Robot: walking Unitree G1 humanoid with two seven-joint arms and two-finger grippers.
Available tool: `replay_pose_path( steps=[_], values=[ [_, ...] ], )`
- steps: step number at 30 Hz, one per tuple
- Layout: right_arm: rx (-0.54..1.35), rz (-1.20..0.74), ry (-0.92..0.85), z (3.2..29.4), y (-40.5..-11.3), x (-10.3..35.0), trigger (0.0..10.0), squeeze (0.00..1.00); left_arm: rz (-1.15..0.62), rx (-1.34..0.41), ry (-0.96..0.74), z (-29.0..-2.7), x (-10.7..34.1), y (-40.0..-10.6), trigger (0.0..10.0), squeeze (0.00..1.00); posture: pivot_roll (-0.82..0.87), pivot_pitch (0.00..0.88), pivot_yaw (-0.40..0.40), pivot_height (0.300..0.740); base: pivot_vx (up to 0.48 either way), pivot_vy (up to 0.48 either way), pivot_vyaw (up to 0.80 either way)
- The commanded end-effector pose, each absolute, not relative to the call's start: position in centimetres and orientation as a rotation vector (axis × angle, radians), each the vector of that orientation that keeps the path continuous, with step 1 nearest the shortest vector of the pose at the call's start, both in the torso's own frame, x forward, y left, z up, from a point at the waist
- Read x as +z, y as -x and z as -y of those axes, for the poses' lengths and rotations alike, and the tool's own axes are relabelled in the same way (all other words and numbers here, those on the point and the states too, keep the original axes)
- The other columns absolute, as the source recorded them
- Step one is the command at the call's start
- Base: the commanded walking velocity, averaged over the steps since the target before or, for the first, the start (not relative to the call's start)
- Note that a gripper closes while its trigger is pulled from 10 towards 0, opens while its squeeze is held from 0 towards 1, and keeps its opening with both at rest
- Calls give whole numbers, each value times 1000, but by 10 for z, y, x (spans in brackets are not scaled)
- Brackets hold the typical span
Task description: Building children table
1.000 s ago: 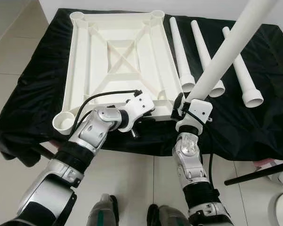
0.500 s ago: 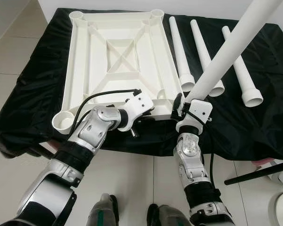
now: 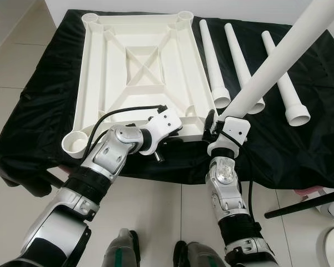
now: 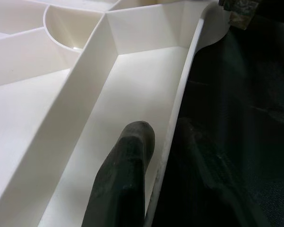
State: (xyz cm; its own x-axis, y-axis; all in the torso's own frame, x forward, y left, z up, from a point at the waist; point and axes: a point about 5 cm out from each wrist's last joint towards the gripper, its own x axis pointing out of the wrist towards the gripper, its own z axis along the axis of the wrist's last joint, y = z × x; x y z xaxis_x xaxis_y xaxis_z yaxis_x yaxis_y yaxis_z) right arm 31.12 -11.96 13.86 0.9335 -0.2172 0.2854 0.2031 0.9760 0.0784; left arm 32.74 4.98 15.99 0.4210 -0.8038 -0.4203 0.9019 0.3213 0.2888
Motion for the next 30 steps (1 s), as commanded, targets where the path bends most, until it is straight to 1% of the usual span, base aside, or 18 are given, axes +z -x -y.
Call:
replay_pose_path(
  steps=[1,9,10,14,15,17,18,24,26,29,30],
  values=[
    [-198,274,-52,120,-311,133,10000,0,-242,-1134,-519,-49,153,-326,10000,0,112,117,-14,740,0,0,0],
    [-181,282,-30,124,-311,133,10000,0,-240,-1141,-518,-47,152,-325,10000,0,105,108,-14,740,0,0,0],
    [-162,293,-37,125,-310,134,0,0,-239,-1145,-518,-46,152,-324,10000,0,105,104,-14,740,0,0,0],
    [-149,300,-42,124,-310,134,0,0,-238,-1146,-518,-46,152,-324,10000,0,105,104,-14,740,0,0,0],
    [-148,294,-40,125,-310,133,667,0,-237,-1148,-518,-45,152,-324,10000,0,103,102,-13,740,0,0,0],
    [-148,294,-40,125,-310,133,667,0,-237,-1148,-518,-45,152,-324,10000,0,103,102,-13,740,0,0,0],
    [-142,285,-37,125,-310,132,10000,0,-237,-1150,-518,-45,152,-324,10000,0,101,103,-13,740,0,0,0],
    [-84,245,-35,124,-311,128,10000,0,-238,-1153,-516,-44,152,-323,10000,0,99,104,-12,740,0,0,0],
    [-18,195,-34,121,-313,124,10000,0,-240,-1154,-515,-44,151,-323,10000,0,97,106,-12,740,0,0,0],
    [4,176,-29,121,-314,123,10000,0,-241,-1155,-515,-44,151,-323,10000,0,97,106,-11,740,0,0,0],
    [32,121,-14,123,-318,120,10000,0,-241,-1155,-514,-44,151,-323,10000,0,96,108,-10,740,0,0,0]
  ],
)
